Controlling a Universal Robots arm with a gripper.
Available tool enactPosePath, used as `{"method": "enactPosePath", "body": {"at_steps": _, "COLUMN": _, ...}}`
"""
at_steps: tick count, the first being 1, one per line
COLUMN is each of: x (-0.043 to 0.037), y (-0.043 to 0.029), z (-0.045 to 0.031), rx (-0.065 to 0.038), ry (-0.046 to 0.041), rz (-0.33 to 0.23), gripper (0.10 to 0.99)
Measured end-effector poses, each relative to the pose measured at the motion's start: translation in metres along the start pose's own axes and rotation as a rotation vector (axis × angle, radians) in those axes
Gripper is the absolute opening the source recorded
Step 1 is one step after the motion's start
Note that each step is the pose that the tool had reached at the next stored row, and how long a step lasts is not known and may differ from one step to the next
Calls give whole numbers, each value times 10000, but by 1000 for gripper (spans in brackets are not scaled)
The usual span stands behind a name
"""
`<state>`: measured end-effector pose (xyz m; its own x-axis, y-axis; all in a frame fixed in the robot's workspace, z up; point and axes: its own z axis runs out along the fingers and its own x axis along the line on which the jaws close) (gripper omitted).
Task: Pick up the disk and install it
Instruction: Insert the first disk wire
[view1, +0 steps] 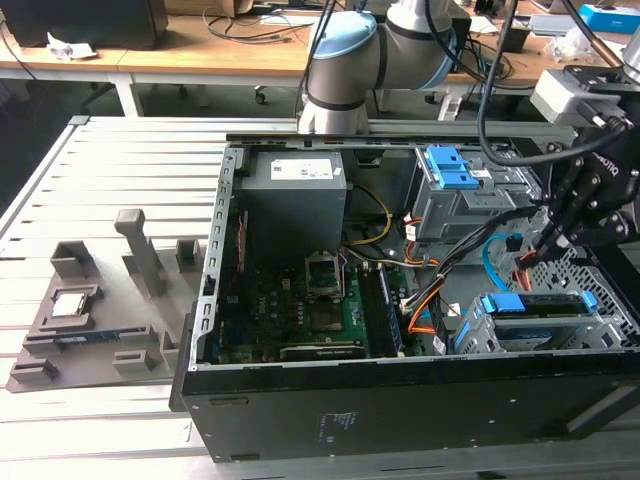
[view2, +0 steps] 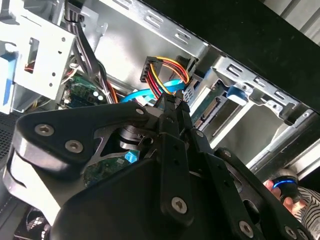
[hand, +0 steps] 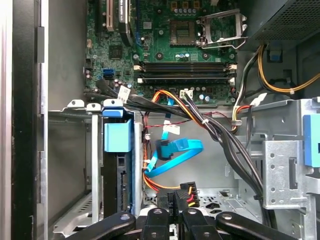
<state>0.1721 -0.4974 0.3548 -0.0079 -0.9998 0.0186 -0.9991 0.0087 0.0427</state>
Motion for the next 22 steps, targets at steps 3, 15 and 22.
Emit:
{"method": "enactPosePath", "body": {"at_steps": 3, "x": 83, "y": -1, "z": 2, "rx": 0, "ry": -1, "rz": 0, "gripper": 169}}
{"method": "enactPosePath", "body": {"at_steps": 15, "x": 308, "y": -3, "z": 9, "rx": 0, "ry": -1, "rz": 0, "gripper": 169}}
{"method": "enactPosePath", "body": {"at_steps": 22, "x": 391, "y": -5, "z": 26, "rx": -1, "ry": -88, "rz": 3, "gripper": 169}}
